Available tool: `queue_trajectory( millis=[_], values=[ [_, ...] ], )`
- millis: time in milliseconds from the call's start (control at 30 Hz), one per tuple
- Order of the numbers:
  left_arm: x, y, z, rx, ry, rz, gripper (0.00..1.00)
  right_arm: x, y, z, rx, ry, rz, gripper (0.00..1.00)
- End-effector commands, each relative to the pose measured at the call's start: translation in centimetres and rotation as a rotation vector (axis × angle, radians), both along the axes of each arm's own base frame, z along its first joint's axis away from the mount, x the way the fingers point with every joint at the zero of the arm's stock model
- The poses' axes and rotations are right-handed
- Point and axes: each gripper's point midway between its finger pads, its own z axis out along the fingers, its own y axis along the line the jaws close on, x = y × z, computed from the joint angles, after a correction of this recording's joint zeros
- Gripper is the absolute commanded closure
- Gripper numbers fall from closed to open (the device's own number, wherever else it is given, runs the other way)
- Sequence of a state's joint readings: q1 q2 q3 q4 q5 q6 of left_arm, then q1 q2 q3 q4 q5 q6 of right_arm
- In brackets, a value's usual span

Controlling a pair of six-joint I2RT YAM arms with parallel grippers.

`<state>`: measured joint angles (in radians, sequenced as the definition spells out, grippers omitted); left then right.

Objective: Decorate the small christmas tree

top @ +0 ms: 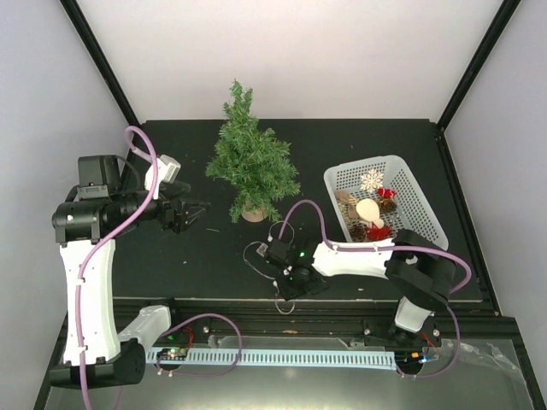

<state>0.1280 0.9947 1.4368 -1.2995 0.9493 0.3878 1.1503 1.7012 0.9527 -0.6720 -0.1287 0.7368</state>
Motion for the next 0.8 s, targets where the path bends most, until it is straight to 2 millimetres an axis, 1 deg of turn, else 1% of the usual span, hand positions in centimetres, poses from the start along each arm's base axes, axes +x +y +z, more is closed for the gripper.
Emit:
queue_trajectory(
  millis=[0,100,233,433,500,600,667,733,767],
  values=[
    [-0.4,-0.5,0.6,-0.004,-0.038,-0.029,0.01,-1.9,-3.5,-3.0,-0.15,0.041,-0.002,0.99],
    [-0.5,-0.6,0.7,-0.002,-0.042,-0.036,0.01,-1.1,-4.1,-1.5,-0.153,-0.014,-0.007,0.99],
    [-0.5,-0.6,0.7,0.002,-0.044,-0.042,0.01,-0.2,-4.7,0.9,-0.152,-0.084,-0.014,0.99],
    [-0.6,-0.8,0.3,0.012,-0.038,-0.056,0.01,0.8,-4.9,4.5,-0.128,-0.155,-0.032,0.99],
    [-0.8,-0.9,0.3,0.025,-0.046,-0.071,0.01,1.1,-4.8,6.1,-0.11,-0.177,-0.032,0.99],
    [-1.3,-1.1,0.4,0.056,-0.071,-0.101,0.01,2.1,-4.1,9.8,-0.059,-0.237,-0.039,0.99],
    [-1.5,-1.1,0.5,0.081,-0.099,-0.113,0.01,2.7,-3.9,12.8,-0.028,-0.279,-0.04,0.99],
    [-1.7,-1.0,0.8,0.102,-0.126,-0.123,0.01,3.4,-3.3,16.4,0.023,-0.329,-0.036,0.99],
    [-1.8,-1.0,0.9,0.111,-0.137,-0.131,0.01,3.7,-3.2,17.9,0.038,-0.348,-0.037,0.99]
  ],
)
